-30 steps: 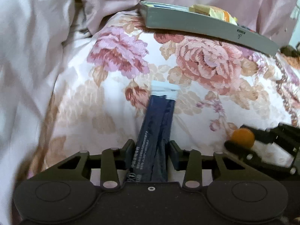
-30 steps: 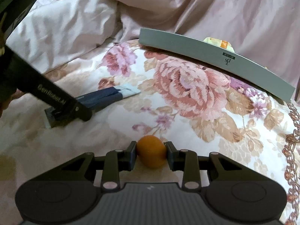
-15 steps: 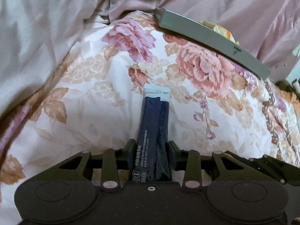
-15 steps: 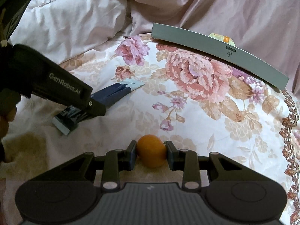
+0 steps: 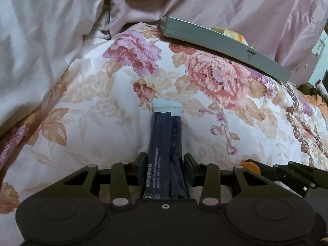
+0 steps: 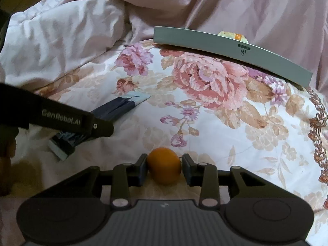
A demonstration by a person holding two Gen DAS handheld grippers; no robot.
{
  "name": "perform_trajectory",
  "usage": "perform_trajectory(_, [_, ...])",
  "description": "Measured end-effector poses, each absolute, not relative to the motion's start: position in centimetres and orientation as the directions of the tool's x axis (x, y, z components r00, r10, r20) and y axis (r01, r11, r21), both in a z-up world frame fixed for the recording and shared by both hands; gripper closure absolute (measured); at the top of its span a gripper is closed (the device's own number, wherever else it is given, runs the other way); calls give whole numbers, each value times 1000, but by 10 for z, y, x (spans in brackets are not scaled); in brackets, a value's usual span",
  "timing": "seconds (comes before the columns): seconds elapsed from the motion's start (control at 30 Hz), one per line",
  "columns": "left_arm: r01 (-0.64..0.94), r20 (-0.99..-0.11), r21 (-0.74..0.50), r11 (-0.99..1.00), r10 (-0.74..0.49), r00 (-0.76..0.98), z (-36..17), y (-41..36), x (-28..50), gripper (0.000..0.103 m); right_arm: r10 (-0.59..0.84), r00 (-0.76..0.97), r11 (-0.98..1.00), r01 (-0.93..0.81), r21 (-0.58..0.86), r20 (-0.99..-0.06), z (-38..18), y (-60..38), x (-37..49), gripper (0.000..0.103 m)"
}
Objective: Organize snacks
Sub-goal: 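Lift the stick packet and mandarin with both tools and carry them over the tray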
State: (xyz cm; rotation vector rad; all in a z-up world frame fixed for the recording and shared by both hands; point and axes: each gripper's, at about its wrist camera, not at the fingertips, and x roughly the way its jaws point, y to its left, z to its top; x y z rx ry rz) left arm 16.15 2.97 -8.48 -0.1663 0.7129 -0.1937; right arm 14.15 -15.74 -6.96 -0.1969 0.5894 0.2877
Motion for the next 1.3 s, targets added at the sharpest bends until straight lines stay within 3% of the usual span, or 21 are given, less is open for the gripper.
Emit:
perform_trajectory(0.23, [91, -625, -252, 964, -234, 745, -85, 34, 160, 64, 191, 801, 938, -319, -135, -567, -68, -152, 139, 66])
perform_trajectory(0.67, [137, -616, -186, 973, -224, 755, -80, 26, 150, 68, 196, 805, 941, -315, -124, -560, -67, -153, 138, 67])
perform_trajectory(1.3, [163, -598, -192, 968, -247, 763, -78, 25, 147, 72, 182, 830, 938, -307, -159, -527, -65, -150, 135, 67])
